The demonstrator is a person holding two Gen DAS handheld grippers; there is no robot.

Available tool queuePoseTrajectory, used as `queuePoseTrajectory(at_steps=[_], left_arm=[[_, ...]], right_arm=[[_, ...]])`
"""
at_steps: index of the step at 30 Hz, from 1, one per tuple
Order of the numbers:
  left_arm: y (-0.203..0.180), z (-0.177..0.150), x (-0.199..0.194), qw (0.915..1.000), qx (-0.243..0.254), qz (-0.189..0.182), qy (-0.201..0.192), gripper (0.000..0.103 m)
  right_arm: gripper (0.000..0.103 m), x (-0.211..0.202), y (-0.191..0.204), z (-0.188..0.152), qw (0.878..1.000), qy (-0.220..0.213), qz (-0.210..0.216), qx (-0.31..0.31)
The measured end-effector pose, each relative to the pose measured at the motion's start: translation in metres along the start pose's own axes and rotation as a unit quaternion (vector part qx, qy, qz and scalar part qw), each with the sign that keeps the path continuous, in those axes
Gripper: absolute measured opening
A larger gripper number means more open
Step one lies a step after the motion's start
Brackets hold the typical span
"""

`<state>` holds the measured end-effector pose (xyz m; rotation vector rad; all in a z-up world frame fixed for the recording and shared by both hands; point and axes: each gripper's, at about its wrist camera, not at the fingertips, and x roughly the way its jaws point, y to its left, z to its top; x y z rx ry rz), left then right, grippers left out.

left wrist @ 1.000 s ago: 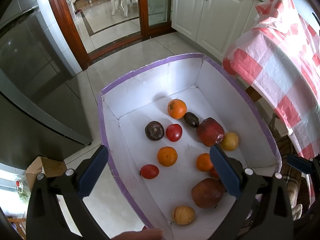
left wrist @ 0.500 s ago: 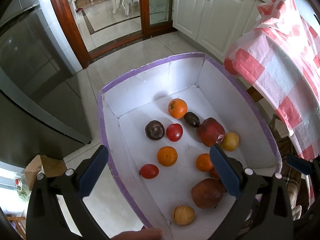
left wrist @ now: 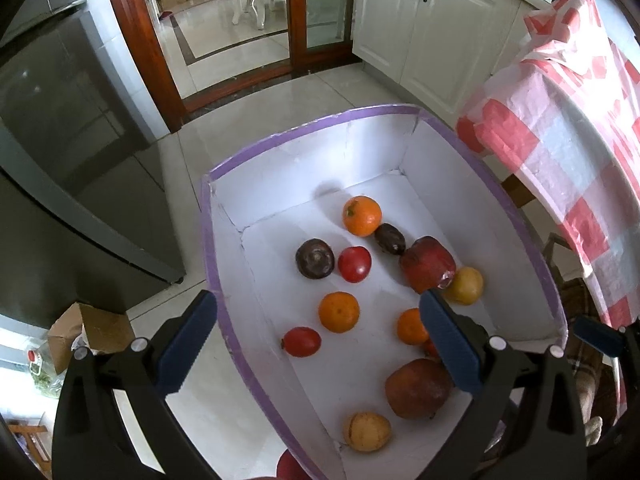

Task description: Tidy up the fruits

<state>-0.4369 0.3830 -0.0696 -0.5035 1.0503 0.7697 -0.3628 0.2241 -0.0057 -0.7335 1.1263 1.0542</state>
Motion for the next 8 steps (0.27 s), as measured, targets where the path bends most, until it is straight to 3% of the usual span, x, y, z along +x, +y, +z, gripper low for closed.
queuePoseTrajectory(at_steps=[8], left_arm=[[0.0037,0.0024,0.0048,0.9999,-0.006,-0.007,0.01,0.101]], right_arm=[[0.088,0.0003,0.0006,0.0,1.0,0.001,0.0,0.0]])
